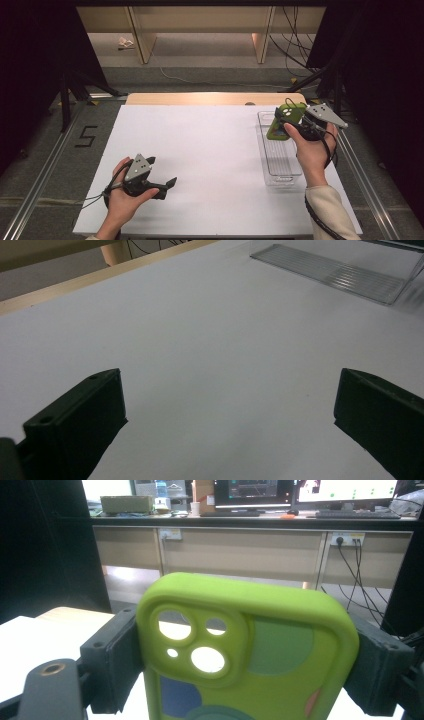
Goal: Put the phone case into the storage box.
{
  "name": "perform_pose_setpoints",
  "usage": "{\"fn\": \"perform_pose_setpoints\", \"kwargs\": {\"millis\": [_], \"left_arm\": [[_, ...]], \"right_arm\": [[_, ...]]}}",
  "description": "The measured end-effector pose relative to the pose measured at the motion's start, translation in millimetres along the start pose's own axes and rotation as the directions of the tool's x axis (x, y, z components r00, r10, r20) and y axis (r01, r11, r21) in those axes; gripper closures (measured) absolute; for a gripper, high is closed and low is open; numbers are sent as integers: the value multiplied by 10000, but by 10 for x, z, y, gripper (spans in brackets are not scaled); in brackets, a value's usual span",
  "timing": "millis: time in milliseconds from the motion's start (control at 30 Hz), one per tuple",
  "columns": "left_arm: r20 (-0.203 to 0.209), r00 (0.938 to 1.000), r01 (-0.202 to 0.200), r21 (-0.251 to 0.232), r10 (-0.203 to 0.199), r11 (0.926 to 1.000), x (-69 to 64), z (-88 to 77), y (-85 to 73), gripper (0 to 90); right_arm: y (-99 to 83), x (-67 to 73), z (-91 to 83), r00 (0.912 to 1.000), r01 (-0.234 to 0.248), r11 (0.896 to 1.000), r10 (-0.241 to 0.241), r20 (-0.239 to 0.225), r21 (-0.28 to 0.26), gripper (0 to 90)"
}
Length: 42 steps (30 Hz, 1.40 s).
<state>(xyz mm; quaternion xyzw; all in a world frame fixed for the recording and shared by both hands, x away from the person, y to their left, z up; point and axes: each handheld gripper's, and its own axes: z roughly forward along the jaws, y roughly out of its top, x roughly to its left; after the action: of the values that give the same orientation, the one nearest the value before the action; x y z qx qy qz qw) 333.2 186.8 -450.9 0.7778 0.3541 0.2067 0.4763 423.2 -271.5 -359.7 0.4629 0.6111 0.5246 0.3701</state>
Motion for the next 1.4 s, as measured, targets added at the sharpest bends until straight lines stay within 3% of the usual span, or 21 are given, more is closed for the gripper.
{"fn": "perform_pose_setpoints", "kwargs": {"millis": [1400], "left_arm": [[-12, 10000, 4, -39, -5, 10000, 2, 4, 0, 0]], "right_arm": [[20, -46, 135, 9998, 3, 9997, -7, 183, 227, 170]]}}
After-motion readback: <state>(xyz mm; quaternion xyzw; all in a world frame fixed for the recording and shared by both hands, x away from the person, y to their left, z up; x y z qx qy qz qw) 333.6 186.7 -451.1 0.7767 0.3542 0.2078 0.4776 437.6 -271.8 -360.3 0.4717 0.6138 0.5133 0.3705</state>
